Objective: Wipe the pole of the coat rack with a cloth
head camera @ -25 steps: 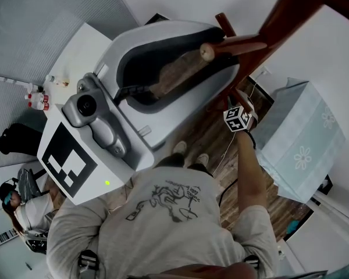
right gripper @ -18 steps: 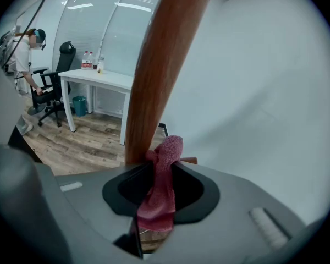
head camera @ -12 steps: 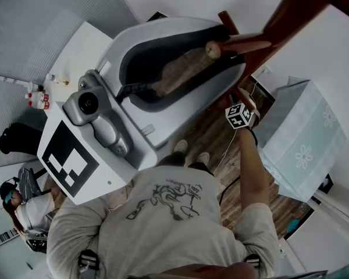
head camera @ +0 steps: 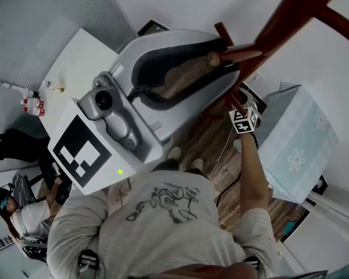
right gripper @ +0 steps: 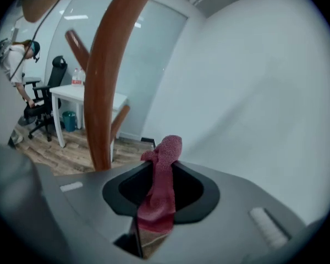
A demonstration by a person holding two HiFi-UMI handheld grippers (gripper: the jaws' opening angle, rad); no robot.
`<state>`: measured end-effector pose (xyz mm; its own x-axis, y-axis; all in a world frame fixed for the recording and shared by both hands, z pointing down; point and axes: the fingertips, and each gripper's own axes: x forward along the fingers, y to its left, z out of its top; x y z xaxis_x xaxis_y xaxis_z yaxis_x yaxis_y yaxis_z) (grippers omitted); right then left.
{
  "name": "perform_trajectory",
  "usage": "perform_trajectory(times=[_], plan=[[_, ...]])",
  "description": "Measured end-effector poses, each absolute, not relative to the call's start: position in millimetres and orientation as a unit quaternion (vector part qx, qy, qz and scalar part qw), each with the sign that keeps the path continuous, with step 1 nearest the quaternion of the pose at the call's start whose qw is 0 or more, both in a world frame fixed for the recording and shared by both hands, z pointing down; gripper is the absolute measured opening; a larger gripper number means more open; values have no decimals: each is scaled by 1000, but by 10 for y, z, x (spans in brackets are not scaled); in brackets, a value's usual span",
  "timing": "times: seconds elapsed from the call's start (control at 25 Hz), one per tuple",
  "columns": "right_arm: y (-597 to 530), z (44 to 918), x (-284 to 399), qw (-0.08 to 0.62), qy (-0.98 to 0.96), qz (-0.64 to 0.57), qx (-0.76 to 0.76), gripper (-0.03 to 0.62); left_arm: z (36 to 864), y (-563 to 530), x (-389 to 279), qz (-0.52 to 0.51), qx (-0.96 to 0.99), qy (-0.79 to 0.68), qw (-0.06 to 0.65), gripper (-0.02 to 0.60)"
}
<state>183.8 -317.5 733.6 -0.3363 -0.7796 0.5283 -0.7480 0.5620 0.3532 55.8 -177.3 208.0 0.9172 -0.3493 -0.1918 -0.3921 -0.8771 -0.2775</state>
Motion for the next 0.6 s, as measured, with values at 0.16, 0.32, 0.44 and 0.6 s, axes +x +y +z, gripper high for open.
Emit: perform_trajectory(times=[0.16,0.32,0.44,0.6], plan=[[-3036,6618,1771,220,-861,-52,455,106,2079,-1786,562,77,-967,191,152,83],[-2860,5866,1697,140,-883,-89,438,106,2024,-1750,517,87,-966,190,149,83],[-2750,5404,1679,92,-896,-117,419,106,2013,-1730,529,89,-966,187,153,83],[-2576,4782,1614,15,-913,-142,381,106,2012,-1732,525,89,-968,180,151,84]])
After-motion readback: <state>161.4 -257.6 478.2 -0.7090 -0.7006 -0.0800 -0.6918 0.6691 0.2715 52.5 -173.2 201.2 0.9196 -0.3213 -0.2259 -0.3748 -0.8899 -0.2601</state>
